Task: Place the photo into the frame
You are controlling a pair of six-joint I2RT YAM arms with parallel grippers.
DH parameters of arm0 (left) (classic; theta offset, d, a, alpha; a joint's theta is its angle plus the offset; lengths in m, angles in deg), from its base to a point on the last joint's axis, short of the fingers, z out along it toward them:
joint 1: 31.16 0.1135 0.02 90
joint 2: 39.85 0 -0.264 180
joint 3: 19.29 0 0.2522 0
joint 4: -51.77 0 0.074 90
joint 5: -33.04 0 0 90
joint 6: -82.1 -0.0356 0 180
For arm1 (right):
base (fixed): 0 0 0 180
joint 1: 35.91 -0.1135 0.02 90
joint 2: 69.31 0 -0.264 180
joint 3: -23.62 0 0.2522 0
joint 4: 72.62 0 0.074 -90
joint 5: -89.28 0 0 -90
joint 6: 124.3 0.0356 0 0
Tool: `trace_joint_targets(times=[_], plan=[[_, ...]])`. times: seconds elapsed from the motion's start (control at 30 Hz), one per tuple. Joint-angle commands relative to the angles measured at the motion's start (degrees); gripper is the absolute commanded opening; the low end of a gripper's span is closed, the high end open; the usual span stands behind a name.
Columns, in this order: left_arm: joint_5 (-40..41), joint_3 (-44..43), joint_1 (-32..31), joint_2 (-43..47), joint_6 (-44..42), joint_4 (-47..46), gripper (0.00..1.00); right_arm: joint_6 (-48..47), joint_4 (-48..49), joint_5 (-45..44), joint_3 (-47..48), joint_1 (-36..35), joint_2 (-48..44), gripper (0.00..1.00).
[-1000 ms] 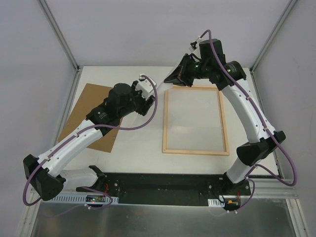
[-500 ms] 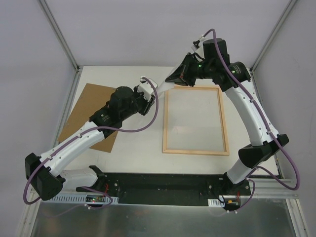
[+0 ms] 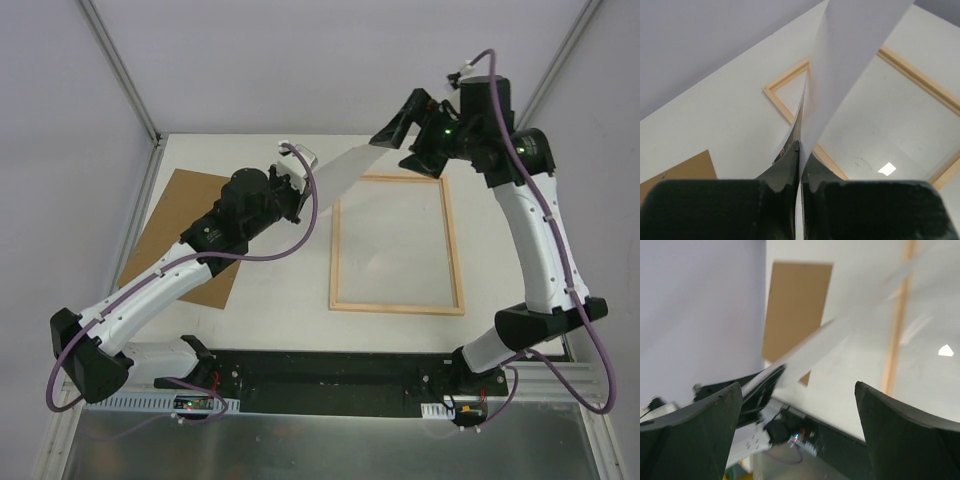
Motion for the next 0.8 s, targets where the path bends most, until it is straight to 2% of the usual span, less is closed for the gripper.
trace_joint_targets(times=[0.0,0.13,0.2,0.3,0.57,0.63,0.7,0.77], plan=[[0.89,-6.10,-0.98,0.05,4.18,-0.59,0.00,-8.89,-4.06,-15.65,2.14,5.96,-11.11,0.96],[-0.78,-10.67,-2.47,-0.74,6.55,1.27,0.00,-13.56,-2.04,-31.65,-4.17,6.59,-20.16,0.96],[-2.01,-13.65,-3.18,-1.44,7.53,2.15,0.00,-14.70,-0.55,-35.62,-8.31,7.29,-23.95,0.96],[-3.85,-17.70,-4.06,-2.93,14.45,2.24,0.00,-15.94,0.42,-40.10,-13.23,8.17,-28.61,0.96],[-3.07,-28.69,-5.38,-11.10,31.15,3.91,0.00,-16.73,2.27,-43.89,-22.73,8.70,-34.34,0.96],[-0.27,-30.01,-5.46,-12.69,35.37,3.47,0.00,-17.26,2.45,-44.51,-23.88,9.13,-34.69,0.96],[1.66,-31.94,-5.12,-14.53,38.89,3.56,0.00,-17.96,2.19,-44.51,-24.76,9.57,-34.25,0.96],[2.82,-33.09,-1.80,-15.42,44.41,5.39,0.00,-18.48,1.49,-43.37,-25.11,10.62,-33.46,0.96]])
